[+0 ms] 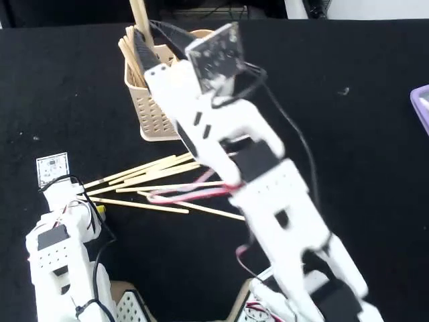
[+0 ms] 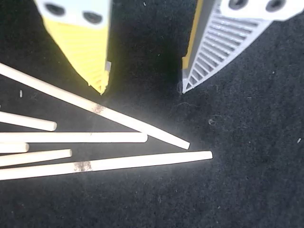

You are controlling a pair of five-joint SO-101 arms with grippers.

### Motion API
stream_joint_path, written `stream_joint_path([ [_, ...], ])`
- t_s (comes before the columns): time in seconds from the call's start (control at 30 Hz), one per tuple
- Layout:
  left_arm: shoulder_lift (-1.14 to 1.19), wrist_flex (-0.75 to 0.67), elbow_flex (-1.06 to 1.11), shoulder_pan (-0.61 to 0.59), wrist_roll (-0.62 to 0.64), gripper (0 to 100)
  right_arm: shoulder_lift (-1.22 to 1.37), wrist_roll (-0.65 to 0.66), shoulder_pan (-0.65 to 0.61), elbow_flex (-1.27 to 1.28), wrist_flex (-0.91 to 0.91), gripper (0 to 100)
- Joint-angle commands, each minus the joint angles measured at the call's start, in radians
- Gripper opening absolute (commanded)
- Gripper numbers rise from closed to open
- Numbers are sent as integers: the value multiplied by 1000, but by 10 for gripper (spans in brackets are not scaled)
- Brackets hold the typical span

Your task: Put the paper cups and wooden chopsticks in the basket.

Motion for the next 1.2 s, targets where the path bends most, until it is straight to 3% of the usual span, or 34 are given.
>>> stream_joint_path([
  [0.0, -14, -14, -4, -5, -2, 245, 73, -11, 12, -58, -126, 11],
  [0.27, -14, -14, -4, -4, -2, 245, 242, -11, 60, -91, -201, 11],
  [0.7, -14, -14, -4, -4, -3, 245, 409, -6, 58, -54, -176, 34],
  [0.83, -14, -14, -4, -5, -3, 245, 410, -11, 57, -105, -49, 168],
  [1.17, -14, -14, -4, -5, -3, 245, 231, -5, 55, -269, 381, 177],
])
